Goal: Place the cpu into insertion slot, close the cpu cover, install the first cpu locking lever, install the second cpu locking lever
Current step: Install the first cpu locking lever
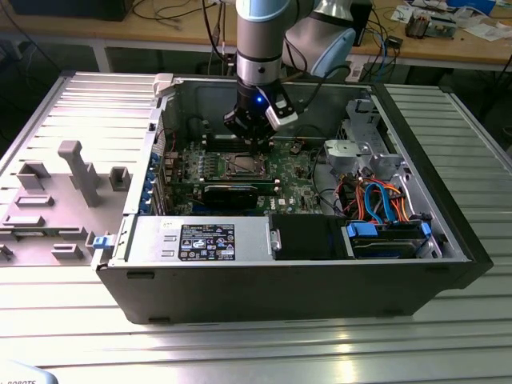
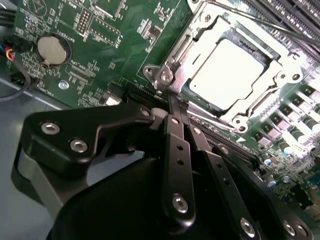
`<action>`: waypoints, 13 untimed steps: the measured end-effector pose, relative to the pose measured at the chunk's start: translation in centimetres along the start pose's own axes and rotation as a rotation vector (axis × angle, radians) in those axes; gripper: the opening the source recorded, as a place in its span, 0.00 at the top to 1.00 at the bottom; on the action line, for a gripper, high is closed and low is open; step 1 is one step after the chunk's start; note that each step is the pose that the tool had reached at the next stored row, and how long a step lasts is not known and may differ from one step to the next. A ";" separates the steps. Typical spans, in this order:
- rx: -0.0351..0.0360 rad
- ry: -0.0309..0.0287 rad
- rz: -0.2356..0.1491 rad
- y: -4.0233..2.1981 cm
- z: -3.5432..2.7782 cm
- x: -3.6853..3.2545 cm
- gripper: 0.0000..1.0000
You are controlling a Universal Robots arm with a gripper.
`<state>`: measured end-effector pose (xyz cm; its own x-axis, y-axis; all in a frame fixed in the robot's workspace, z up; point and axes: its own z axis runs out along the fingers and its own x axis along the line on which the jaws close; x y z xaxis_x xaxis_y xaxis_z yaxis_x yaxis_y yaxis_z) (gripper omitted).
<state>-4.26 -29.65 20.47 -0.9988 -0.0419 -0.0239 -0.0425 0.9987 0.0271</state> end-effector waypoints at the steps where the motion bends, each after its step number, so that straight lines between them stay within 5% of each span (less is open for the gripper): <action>1: 0.0002 0.0001 0.000 0.00 -0.02 0.00 0.89; 13: 0.0001 0.0004 0.000 -0.01 -0.09 -0.13 0.89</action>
<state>-4.13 -29.66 20.56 -0.9988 -0.0418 -0.0235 -0.0424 0.9987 0.0270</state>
